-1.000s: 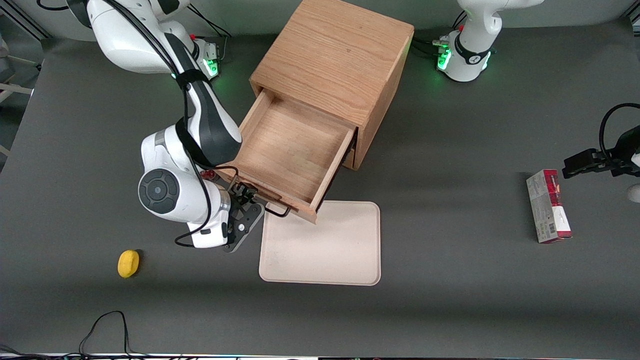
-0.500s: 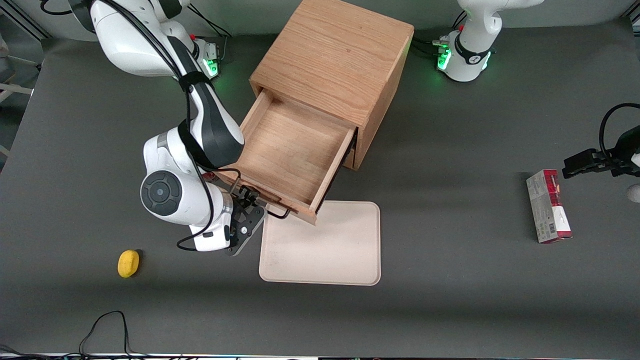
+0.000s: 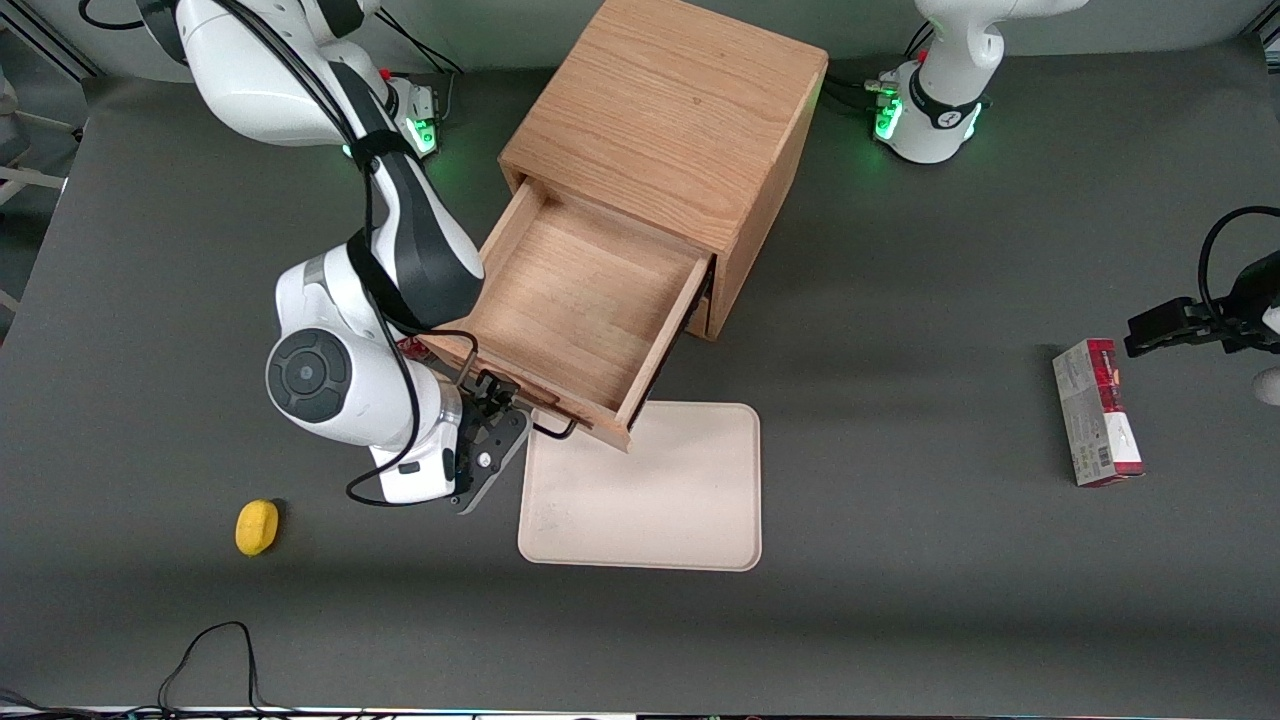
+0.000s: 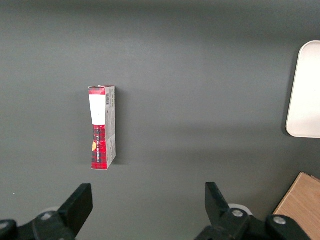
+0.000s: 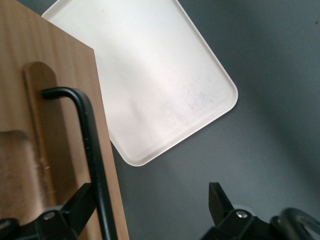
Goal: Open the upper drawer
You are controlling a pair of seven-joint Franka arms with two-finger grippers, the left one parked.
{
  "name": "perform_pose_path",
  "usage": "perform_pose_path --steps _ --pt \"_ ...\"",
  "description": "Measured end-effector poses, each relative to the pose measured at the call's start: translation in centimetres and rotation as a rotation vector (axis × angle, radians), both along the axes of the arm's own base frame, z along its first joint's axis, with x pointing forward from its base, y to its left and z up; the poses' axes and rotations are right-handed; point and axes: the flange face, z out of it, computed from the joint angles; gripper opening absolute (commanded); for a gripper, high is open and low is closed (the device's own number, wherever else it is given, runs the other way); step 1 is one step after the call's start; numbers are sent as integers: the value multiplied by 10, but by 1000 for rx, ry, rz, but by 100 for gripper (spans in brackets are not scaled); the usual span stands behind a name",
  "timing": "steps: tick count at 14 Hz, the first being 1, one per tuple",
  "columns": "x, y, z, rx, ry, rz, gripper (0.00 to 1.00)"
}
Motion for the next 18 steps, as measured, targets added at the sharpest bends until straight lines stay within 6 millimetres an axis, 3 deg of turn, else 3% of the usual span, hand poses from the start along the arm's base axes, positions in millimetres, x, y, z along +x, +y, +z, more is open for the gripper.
perform_pose_path --steps 5,8,11,14,16,18 --pt "-12 -14 82 13 -18 -40 100" --pt "-34 -28 136 -8 -21 -105 100" --pt "-59 -45 179 -66 -1 -251 100" --pt "-69 -74 202 -144 -11 -343 100" --pt "-66 -108 206 -166 -7 -442 100" --pt "-65 -154 206 -167 11 -533 100"
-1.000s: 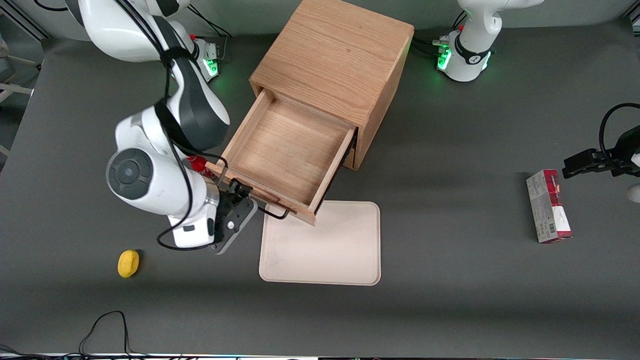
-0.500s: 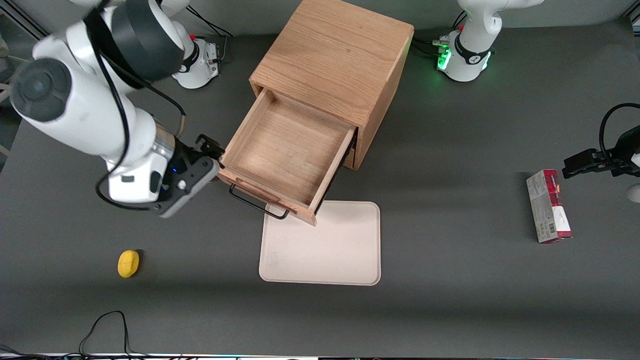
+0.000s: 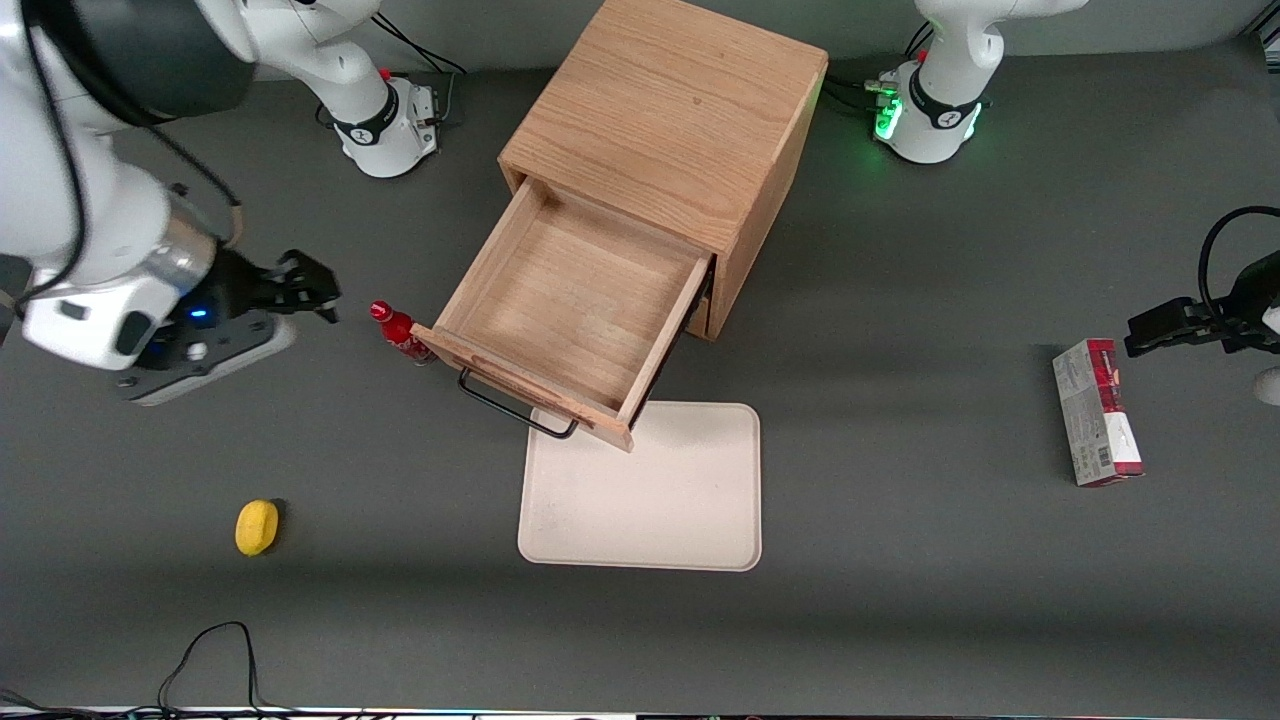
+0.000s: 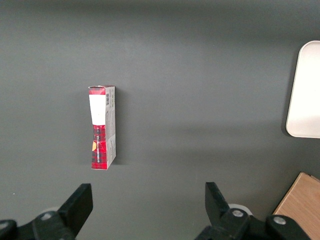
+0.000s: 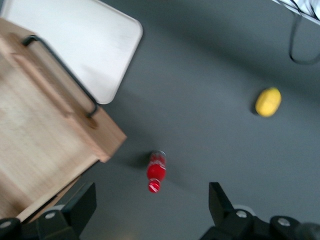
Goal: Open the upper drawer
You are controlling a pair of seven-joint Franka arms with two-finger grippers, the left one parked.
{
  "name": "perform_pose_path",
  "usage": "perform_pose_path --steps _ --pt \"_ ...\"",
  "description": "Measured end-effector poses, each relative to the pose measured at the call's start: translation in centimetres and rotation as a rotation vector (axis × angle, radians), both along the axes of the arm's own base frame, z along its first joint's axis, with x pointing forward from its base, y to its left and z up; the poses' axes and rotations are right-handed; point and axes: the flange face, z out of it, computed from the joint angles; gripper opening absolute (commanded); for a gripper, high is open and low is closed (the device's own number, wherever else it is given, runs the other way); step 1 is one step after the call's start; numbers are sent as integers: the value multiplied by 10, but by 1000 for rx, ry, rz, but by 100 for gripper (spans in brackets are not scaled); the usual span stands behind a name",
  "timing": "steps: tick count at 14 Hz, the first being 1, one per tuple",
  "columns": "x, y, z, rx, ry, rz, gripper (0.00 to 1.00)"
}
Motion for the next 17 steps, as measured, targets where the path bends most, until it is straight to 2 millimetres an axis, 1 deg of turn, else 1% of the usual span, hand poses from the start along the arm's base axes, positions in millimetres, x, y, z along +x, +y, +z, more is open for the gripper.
perform_pose_path --steps 2,4,7,10,12,17 --pt "-2 -46 1 12 -6 -87 100" --pt "-8 -89 -2 25 -9 -163 100" --pt "-24 -147 -17 51 -26 -255 100" --pt "-26 -164 -26 60 -51 -288 100" --pt "-26 -169 -31 60 -53 -296 100" --pt "-26 -160 -32 35 -53 -290 100"
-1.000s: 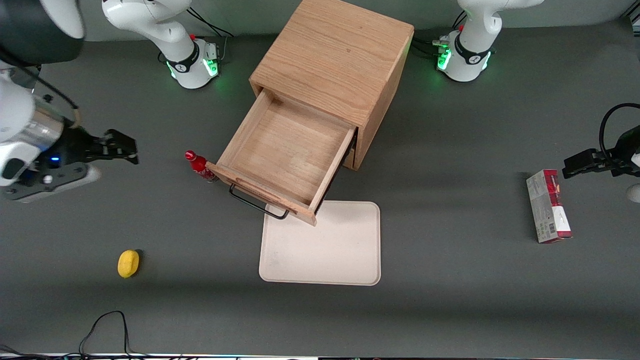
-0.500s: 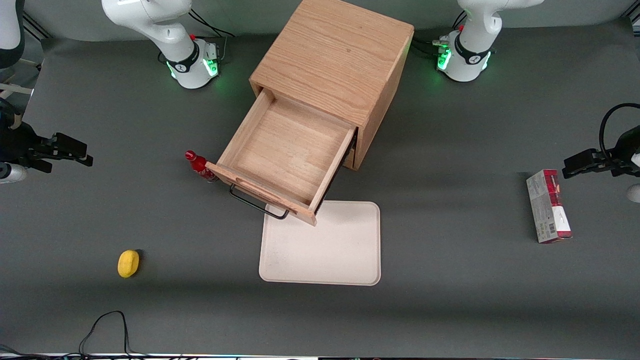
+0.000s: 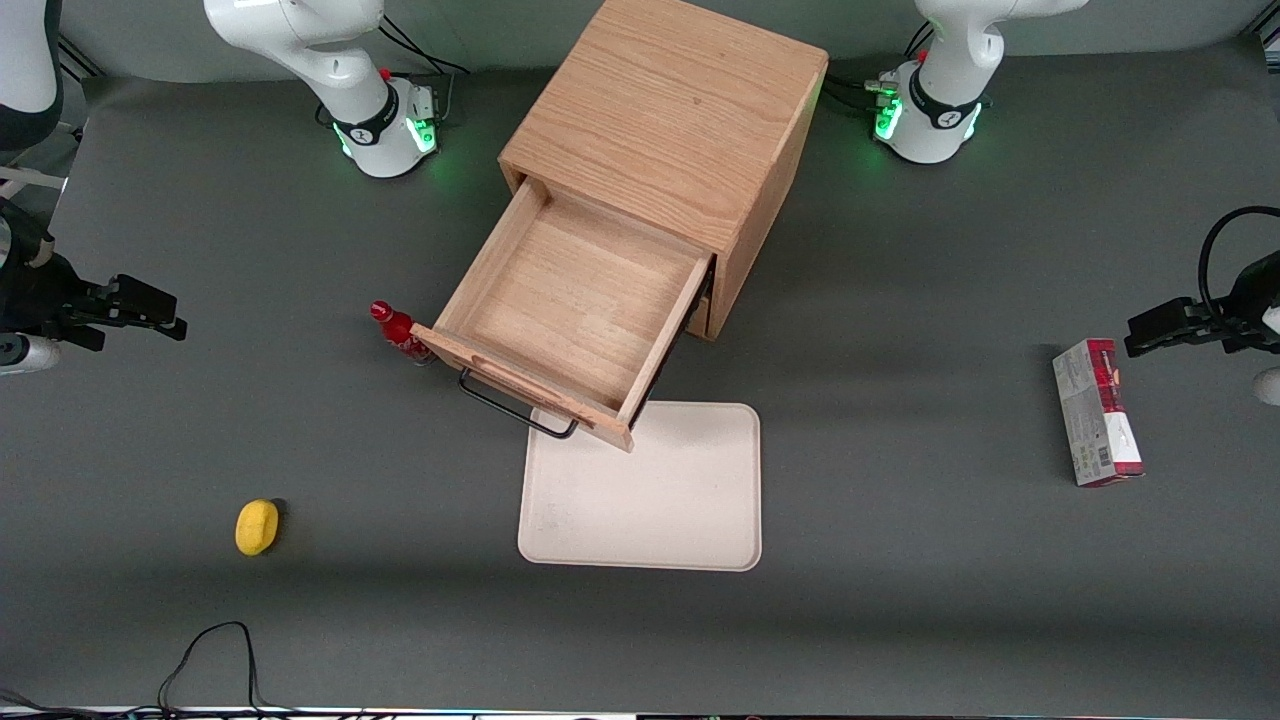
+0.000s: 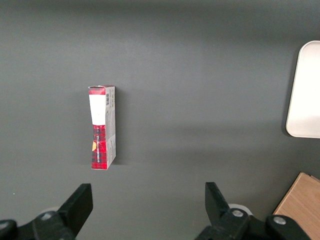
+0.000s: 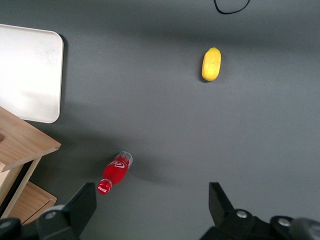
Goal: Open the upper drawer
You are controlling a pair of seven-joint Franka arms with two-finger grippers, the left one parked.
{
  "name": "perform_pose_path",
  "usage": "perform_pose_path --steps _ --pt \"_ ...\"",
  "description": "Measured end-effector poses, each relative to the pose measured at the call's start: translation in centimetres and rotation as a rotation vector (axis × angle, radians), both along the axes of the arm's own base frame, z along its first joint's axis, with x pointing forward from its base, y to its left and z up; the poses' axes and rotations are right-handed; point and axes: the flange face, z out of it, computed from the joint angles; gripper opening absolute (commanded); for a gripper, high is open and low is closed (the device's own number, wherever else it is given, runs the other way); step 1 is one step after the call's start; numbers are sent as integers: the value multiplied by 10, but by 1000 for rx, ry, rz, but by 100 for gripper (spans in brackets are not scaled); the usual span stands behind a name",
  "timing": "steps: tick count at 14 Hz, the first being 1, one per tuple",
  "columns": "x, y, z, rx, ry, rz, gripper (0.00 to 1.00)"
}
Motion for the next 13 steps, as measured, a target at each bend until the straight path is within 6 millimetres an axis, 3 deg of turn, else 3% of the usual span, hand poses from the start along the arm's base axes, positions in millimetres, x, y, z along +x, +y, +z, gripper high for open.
perform_pose_path --steps 13 --pt "-1 -20 -2 -4 7 -35 100"
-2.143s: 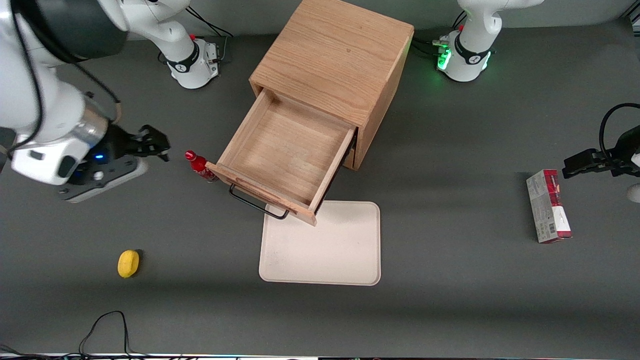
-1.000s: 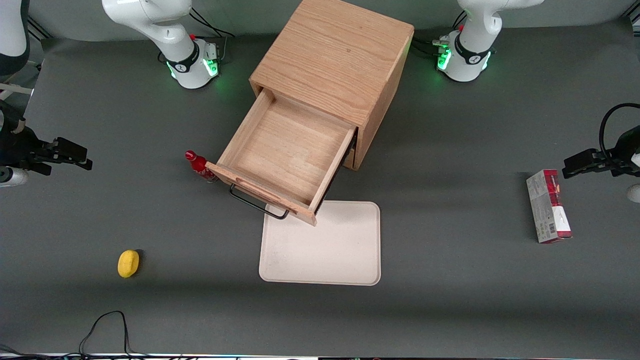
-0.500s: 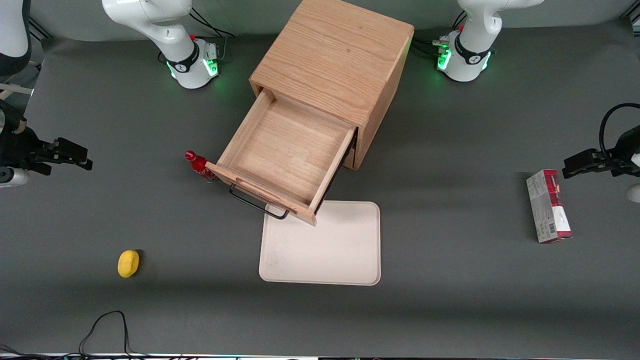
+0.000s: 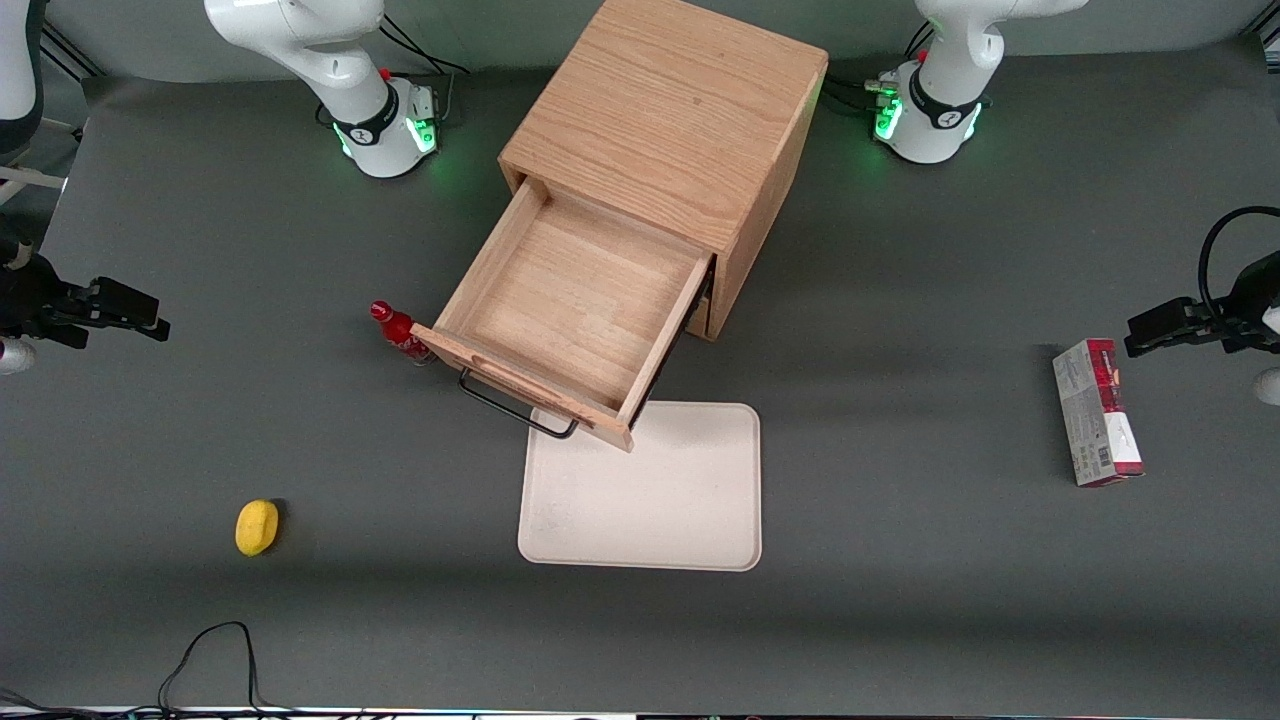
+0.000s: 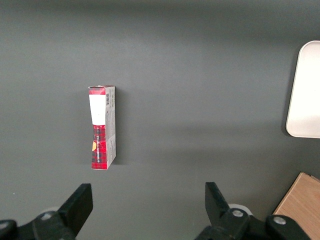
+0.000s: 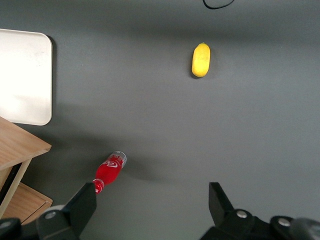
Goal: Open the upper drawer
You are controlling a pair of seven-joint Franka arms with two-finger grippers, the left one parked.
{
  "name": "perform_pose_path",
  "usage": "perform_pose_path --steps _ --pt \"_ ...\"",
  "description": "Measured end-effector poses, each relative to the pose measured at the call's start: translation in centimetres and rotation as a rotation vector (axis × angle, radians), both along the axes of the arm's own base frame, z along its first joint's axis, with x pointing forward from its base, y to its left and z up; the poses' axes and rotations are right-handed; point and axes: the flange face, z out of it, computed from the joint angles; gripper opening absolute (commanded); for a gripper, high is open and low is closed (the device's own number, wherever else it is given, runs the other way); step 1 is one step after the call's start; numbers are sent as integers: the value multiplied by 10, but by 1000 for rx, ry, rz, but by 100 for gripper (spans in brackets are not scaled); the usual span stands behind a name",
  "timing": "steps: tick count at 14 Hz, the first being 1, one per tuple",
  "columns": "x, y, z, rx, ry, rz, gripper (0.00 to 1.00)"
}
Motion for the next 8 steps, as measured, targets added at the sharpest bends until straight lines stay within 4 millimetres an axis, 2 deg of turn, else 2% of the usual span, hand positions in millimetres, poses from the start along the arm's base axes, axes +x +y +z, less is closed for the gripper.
perform_pose_path --steps 8 --pt "0 2 0 -26 4 -24 100"
